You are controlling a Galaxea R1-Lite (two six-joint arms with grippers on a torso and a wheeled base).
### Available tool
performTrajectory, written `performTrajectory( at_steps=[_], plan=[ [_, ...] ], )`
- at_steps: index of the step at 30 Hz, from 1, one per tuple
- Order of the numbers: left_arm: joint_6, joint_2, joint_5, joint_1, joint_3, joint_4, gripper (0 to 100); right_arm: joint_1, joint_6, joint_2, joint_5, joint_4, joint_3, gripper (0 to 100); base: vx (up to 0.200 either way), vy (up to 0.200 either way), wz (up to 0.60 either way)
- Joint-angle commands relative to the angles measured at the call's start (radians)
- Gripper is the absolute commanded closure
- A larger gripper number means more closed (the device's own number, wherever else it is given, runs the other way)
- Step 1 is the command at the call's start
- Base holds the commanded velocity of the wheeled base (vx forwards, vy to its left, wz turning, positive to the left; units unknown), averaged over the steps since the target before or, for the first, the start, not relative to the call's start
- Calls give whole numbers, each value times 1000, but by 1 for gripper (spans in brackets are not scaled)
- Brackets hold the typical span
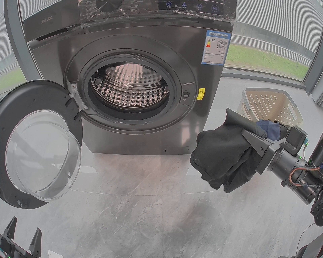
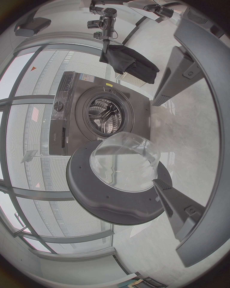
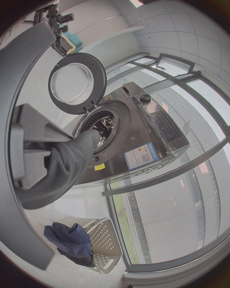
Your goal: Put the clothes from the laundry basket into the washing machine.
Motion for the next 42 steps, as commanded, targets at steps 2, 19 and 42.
performTrajectory(
  at_steps=[2, 19, 42],
  plan=[
    [0, -10, 0, 0, 16, -1, 0, -1, -1, 1, -1, -1, 0, 100, 0, 0, 0],
    [0, -10, 0, 0, 16, -1, 0, -4, 1, 3, -1, -1, 1, 100, -71, 0, 0],
    [0, -10, 0, 0, 16, -1, 0, -6, 1, 3, -1, -1, 3, 100, 0, 130, 0]
  ],
)
